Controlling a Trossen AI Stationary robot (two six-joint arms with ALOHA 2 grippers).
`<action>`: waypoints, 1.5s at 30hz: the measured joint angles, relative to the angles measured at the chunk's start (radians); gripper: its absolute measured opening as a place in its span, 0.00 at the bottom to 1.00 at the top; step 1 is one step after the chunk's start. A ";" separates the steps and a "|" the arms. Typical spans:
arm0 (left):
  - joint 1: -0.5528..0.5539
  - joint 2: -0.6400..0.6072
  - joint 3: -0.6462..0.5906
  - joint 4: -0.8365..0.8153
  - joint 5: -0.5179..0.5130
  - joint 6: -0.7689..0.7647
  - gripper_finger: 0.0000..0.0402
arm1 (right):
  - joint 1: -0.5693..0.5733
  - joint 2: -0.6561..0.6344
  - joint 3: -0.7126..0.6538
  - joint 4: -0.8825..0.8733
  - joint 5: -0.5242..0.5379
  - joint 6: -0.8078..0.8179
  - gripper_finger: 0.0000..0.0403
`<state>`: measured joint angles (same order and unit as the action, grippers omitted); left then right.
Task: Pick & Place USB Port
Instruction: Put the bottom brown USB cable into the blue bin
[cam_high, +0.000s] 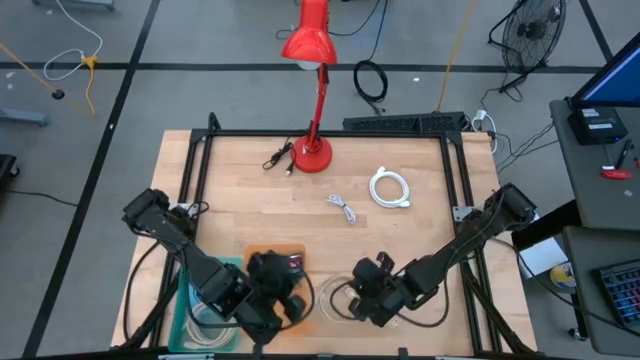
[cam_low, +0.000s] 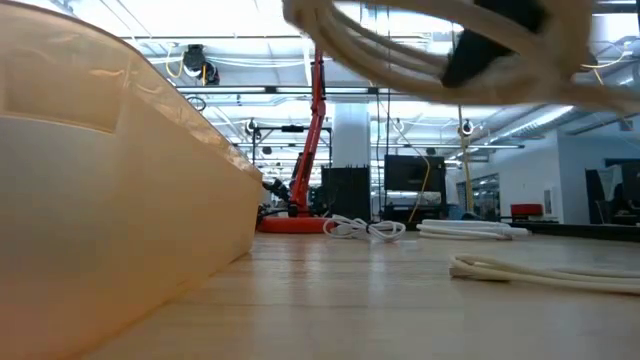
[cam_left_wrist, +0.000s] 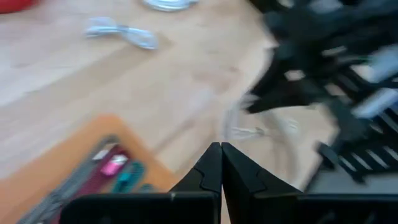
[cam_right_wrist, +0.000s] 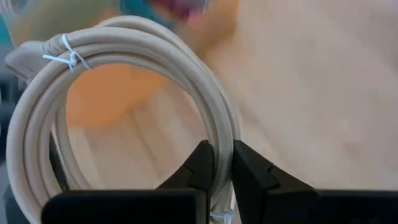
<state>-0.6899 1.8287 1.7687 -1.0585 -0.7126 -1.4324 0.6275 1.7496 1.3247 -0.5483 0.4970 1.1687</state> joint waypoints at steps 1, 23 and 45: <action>0.004 -0.001 0.000 -0.041 -0.005 -0.039 0.01 | -0.008 -0.011 0.000 -0.007 0.028 -0.003 0.07; 0.292 -0.295 0.000 -0.484 -0.128 0.189 0.01 | -0.513 -0.246 0.001 0.202 0.132 -0.605 0.07; 0.965 -0.422 0.000 -0.147 0.893 0.802 0.29 | -0.657 -0.261 0.002 0.317 -0.443 -0.882 0.07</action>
<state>0.2748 1.4068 1.7687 -1.2051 0.1803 -0.6308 -0.0300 1.4882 1.3262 -0.2314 0.0536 0.2865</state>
